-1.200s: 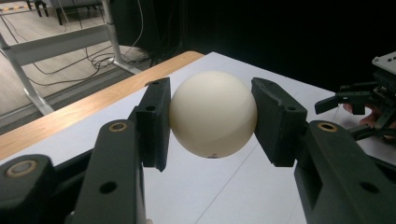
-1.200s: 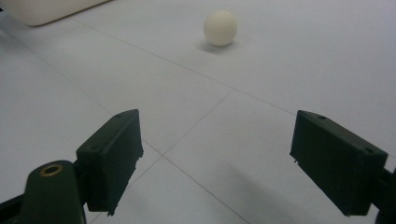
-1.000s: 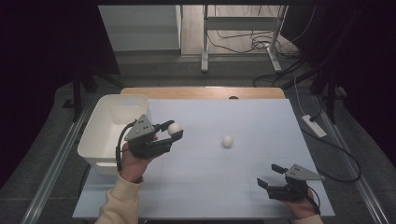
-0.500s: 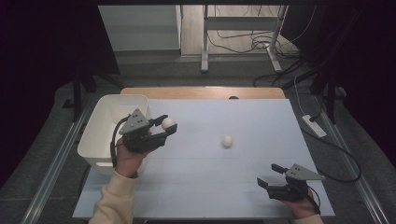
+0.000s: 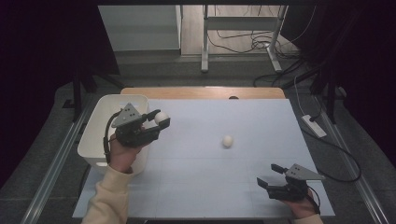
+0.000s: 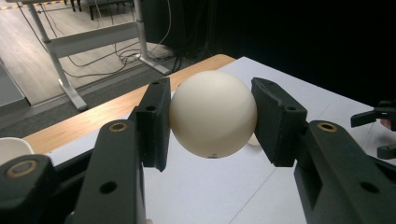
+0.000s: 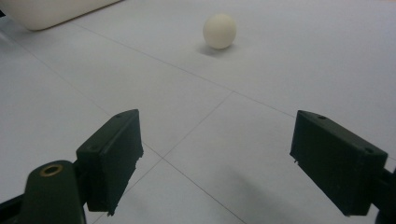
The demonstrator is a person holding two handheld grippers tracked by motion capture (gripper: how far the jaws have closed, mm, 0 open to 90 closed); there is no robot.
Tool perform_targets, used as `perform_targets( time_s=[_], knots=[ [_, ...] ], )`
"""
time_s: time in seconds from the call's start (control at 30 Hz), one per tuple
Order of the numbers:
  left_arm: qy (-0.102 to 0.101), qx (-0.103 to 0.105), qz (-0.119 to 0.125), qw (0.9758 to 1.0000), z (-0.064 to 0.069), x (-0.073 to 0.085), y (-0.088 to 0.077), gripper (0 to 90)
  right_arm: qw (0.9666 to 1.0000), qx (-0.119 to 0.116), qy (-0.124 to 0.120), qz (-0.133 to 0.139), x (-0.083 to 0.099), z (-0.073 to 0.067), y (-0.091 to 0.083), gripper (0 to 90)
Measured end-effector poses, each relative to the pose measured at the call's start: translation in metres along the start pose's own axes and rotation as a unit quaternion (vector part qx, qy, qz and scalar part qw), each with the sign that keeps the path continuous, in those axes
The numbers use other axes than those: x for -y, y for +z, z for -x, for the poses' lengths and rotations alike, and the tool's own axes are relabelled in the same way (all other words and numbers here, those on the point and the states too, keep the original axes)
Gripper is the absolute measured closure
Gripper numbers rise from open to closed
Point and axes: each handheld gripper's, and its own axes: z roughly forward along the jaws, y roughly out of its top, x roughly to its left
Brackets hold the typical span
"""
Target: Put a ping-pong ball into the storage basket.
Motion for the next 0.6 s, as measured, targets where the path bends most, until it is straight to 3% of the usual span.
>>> perform_targets(
  time_s=[0.6],
  knots=[
    [-0.008,-0.025,-0.008,0.9996,-0.015,-0.003,-0.002,50.8,1.0000,0.001,0.002,0.000,0.000,0.000,0.000,16.5]
  ],
)
